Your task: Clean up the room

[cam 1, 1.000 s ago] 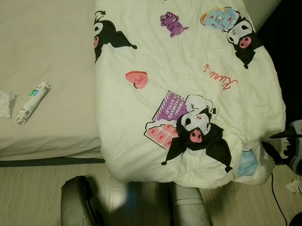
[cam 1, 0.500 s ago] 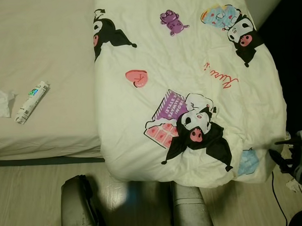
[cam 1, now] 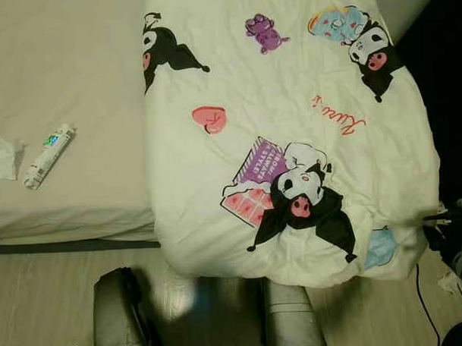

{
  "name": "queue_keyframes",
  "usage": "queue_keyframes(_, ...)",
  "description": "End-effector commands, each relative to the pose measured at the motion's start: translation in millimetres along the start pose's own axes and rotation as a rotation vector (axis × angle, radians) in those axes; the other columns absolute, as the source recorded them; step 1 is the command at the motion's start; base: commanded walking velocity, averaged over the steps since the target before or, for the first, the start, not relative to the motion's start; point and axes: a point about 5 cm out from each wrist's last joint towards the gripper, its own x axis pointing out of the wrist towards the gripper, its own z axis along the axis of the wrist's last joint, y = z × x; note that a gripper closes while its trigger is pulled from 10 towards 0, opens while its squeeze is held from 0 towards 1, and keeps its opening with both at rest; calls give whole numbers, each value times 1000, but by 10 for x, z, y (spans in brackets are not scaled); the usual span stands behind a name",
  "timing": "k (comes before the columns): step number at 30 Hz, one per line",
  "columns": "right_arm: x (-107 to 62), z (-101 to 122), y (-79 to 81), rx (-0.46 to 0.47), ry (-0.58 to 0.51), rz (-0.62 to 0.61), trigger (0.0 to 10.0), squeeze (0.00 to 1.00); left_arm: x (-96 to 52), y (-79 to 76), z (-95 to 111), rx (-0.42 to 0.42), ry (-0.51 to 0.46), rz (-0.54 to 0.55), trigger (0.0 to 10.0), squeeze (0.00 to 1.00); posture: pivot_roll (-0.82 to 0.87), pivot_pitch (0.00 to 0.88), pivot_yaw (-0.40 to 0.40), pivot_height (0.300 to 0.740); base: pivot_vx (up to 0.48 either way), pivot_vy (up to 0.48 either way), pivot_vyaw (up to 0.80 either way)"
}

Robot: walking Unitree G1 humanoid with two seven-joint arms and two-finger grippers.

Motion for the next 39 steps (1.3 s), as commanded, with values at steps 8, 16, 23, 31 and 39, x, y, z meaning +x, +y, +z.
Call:
queue_keyframes(8, -45, -6, -103, -35, 18, -32, 0, 0, -103, -275, -402, 18, 135, -157, 10000, 0, -234, 302, -84, 535, 0, 0, 0)
queue_keyframes(16, -67, 177, -343, -183, 80, -144, 0, 0, -101, -289, -403, 15, 134, -160, 10000, 0, -239, 299, -88, 535, 0, 0, 0)
queue_keyframes(23, -144, 362, -606, -261, 116, -281, 0, 0, -99, -295, -405, 16, 137, -161, 10000, 0, -258, 303, -86, 535, 0, 0, 0)
queue_keyframes(31, 95, 426, -13, 60, 9, 170, 10000, 1000, -96, -320, -406, 13, 135, -167, 10000, 0, -251, 308, -94, 535, 0, 0, 0)
queue_keyframes(39, 41, 101, 254, 229, 81, 345, 10000, 1000, -110, -307, -426, 9, 136, -164, 10000, 0, -242, 317, -93, 535, 0, 0, 0)
